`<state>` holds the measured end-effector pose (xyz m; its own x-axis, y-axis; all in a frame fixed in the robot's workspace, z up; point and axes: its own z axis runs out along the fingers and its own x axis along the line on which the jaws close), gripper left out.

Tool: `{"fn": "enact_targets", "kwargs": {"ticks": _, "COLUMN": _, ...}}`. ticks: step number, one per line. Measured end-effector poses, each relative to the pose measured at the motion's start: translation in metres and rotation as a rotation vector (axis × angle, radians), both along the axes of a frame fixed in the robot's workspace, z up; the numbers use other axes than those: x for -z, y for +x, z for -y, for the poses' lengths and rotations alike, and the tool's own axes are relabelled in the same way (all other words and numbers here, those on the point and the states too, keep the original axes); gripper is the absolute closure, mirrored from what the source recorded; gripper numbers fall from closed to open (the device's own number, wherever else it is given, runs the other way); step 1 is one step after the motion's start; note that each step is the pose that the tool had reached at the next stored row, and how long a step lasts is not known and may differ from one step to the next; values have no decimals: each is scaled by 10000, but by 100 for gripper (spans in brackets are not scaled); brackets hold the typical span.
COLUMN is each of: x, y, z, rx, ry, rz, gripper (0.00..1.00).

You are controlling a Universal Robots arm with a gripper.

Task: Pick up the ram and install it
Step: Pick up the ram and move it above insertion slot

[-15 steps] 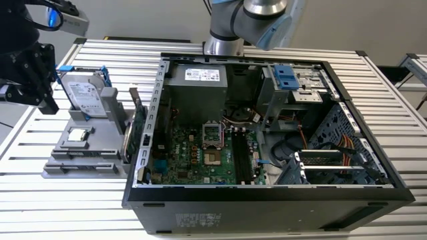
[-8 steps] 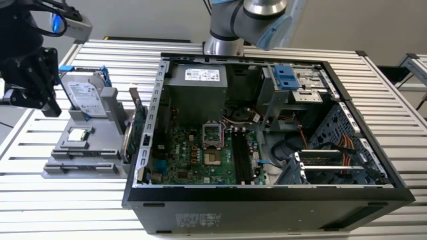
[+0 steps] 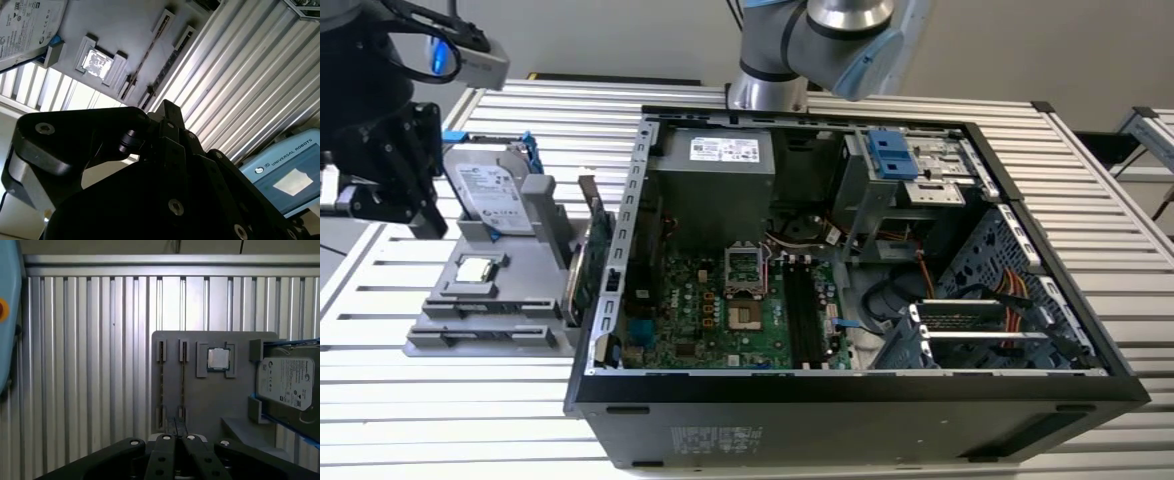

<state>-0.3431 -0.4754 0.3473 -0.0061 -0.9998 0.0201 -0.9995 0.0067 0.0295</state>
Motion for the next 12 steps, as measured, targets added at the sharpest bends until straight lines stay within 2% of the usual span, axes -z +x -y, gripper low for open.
{"fn": "enact_targets", "kwargs": {"ticks": 12, "x": 87, "y": 3, "z": -3, "rx": -1, "ry": -2, "rz": 0, "gripper": 100}}
